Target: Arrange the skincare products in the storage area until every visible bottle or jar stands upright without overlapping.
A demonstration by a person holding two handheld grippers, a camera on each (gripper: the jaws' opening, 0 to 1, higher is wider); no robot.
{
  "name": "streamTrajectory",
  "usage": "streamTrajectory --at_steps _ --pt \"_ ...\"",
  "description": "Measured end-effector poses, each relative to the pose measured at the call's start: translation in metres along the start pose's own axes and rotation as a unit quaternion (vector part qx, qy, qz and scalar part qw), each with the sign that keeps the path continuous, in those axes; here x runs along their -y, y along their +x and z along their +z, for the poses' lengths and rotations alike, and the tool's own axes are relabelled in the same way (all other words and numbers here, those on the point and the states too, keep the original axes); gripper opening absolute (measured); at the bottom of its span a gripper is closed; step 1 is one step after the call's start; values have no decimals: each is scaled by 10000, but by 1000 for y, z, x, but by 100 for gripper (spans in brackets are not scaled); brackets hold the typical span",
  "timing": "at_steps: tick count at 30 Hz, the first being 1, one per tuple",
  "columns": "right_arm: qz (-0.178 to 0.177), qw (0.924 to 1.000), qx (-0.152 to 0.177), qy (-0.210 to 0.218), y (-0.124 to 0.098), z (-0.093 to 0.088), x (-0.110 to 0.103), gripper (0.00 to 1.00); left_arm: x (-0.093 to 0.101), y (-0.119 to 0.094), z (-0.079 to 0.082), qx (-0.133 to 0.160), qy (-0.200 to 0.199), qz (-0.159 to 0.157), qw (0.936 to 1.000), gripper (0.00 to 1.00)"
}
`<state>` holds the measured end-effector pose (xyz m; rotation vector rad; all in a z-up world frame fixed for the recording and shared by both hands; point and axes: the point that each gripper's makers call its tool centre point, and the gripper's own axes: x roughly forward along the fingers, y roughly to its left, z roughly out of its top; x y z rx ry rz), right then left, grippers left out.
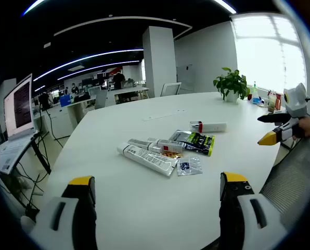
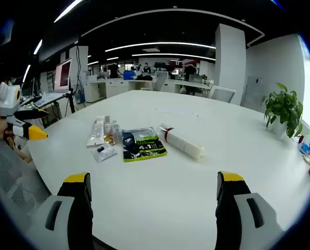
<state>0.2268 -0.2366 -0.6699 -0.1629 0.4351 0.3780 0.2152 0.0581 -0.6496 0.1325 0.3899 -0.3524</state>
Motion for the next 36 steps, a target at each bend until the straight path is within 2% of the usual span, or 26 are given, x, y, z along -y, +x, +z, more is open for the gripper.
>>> streamTrajectory --at_steps 36 --pt "-9 10000 -27 -1 -1 -1 1 100 0 1 -2 -35 34 -24 10000 94"
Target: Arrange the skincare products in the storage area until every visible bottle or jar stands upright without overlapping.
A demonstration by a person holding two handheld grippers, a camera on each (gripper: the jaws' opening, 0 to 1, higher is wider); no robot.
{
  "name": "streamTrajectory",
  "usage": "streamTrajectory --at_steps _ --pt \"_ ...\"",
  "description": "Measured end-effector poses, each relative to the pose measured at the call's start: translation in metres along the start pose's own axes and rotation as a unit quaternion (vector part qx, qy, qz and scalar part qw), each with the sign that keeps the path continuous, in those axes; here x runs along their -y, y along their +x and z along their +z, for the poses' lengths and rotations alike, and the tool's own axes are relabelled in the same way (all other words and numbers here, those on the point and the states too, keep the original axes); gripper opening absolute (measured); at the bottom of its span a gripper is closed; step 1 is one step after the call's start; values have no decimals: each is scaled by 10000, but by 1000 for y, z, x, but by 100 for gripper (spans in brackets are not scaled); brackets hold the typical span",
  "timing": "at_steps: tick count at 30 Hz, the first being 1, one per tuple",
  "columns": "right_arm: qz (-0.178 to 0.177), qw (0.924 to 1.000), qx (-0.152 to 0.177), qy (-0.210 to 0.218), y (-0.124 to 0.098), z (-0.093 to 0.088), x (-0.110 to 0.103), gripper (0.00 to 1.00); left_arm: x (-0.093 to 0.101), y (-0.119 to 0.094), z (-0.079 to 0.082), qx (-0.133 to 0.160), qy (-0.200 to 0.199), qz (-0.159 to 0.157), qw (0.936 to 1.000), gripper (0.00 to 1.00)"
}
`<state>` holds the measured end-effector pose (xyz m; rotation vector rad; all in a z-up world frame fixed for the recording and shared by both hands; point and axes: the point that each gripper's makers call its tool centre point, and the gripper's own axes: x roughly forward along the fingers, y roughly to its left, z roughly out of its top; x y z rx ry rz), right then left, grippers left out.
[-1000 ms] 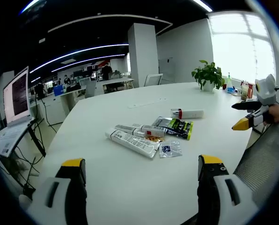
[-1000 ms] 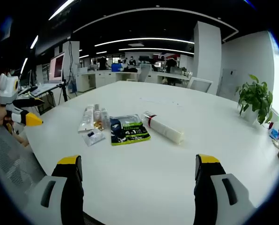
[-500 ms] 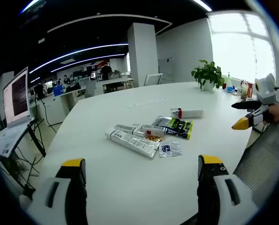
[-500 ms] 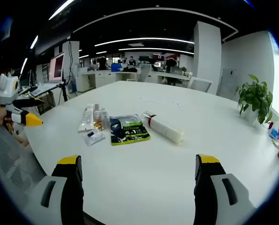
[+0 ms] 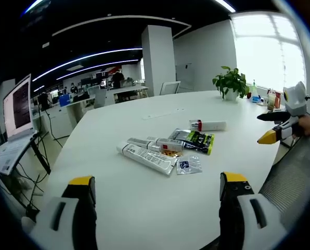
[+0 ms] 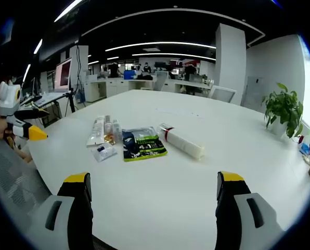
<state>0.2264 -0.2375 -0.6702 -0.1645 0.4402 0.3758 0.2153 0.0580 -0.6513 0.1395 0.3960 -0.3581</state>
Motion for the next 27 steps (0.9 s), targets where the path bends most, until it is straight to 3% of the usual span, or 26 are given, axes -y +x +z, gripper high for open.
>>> streamTrajectory --at_steps 27 --pt "-7 9995 16 -311 2 4 -1 100 1 3 2 -45 152 -24 9999 94"
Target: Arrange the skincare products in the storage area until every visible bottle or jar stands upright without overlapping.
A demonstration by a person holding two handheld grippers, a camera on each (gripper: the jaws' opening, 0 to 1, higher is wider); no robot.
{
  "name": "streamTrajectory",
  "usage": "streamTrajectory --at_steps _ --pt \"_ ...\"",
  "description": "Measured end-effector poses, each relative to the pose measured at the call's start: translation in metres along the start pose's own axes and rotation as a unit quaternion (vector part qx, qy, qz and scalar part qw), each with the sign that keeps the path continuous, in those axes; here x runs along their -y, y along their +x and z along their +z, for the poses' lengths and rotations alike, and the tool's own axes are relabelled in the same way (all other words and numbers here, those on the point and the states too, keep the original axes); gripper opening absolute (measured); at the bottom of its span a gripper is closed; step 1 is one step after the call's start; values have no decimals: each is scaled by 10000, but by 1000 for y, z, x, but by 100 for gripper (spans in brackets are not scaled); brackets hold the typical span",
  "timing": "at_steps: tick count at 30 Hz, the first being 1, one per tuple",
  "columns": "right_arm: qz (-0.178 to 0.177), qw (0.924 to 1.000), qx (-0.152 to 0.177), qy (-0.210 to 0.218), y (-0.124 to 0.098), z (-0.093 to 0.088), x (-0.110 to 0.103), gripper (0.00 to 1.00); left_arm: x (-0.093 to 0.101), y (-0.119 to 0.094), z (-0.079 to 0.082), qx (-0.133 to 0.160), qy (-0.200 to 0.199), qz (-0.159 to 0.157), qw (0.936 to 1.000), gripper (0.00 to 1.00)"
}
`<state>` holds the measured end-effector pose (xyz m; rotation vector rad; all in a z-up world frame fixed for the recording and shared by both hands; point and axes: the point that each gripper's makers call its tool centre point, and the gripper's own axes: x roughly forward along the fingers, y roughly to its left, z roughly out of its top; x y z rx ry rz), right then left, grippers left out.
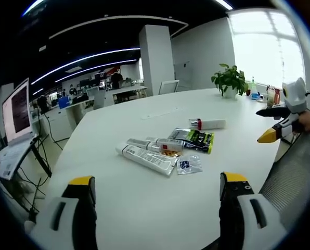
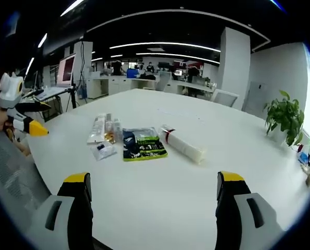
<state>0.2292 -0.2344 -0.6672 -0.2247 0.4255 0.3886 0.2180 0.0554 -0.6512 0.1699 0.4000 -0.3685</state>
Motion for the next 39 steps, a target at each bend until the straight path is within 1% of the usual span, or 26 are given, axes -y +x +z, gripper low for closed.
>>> streamTrajectory --at_steps 8,11,13,15,19,26,28,33,39 --pt "36 9999 -9 -94 3 2 0 100 -2 4 0 -31 14 -20 10000 94" --pt "59 9998 -94 -153 5 0 -2 100 -2 4 -1 -64 -15 -30 10000 94" --pt "148 9995 -215 -180 6 -2 -3 100 -2 4 -1 -59 -32 -39 10000 94" --pt "157 9988 -330 -331 9 -5 1 100 0 3 0 -53 -35 -30 10000 94" --pt "240 9976 -476 -438 12 -6 4 100 0 3 1 -38 -60 -31 10000 94" --pt "360 9948 -660 -693 21 0 17 100 -1 3 0 -54 -35 -11 10000 93" --pt "431 9928 -719 -853 24 3 18 100 -1 3 0 -45 -56 0 10000 93" --pt "556 9894 -859 -1028 36 6 25 100 -2 3 0 -50 -118 -16 9999 93" --pt "605 9860 -1017 -1171 52 9 39 100 -3 3 -1 -63 -148 -17 9999 93"
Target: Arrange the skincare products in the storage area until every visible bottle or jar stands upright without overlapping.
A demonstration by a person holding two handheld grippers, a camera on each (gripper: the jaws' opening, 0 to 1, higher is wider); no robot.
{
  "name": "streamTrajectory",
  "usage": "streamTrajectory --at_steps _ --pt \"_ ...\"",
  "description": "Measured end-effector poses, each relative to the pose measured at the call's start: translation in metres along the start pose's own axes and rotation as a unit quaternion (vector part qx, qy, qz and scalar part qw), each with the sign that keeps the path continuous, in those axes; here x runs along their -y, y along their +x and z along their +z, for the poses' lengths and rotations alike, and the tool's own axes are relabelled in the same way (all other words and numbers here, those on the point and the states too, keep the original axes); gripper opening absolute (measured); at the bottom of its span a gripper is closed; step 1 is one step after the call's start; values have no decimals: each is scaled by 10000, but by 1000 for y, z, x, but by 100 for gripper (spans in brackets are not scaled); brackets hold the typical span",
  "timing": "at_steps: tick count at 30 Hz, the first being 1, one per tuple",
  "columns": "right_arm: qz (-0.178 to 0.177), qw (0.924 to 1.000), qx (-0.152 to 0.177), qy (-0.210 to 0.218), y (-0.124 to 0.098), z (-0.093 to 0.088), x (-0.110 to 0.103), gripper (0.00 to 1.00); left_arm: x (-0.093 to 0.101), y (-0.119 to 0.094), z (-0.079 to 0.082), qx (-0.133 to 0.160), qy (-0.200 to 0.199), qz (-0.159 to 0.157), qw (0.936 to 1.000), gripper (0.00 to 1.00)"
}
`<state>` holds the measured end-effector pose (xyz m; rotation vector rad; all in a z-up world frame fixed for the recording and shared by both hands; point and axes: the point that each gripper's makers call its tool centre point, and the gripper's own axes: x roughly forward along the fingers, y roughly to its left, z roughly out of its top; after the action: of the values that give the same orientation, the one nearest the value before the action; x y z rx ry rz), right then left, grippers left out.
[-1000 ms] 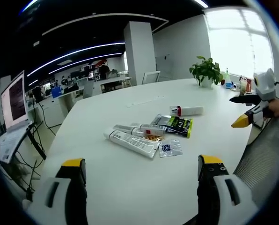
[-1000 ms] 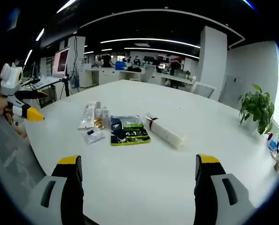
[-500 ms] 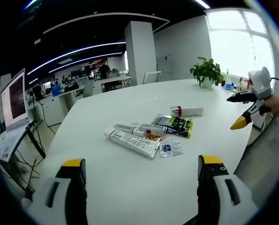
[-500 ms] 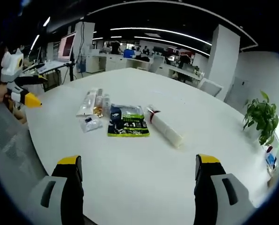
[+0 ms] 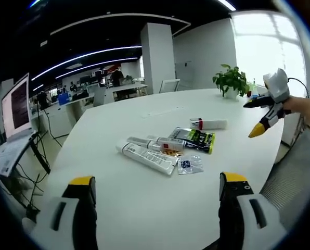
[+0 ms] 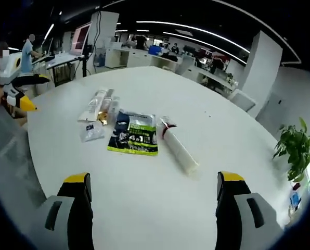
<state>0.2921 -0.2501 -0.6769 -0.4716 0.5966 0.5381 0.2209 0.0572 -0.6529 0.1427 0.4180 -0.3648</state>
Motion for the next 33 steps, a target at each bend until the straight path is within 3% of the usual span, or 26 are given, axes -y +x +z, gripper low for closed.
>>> streamTrajectory --at_steps 11,33 --pt "129 9976 -438 -528 24 -3 32 100 -1 0 0 -8 2 33 10000 93" --pt "624 9833 -1120 -1292 75 -2 61 93 -10 1 -5 -52 6 120 9999 93"
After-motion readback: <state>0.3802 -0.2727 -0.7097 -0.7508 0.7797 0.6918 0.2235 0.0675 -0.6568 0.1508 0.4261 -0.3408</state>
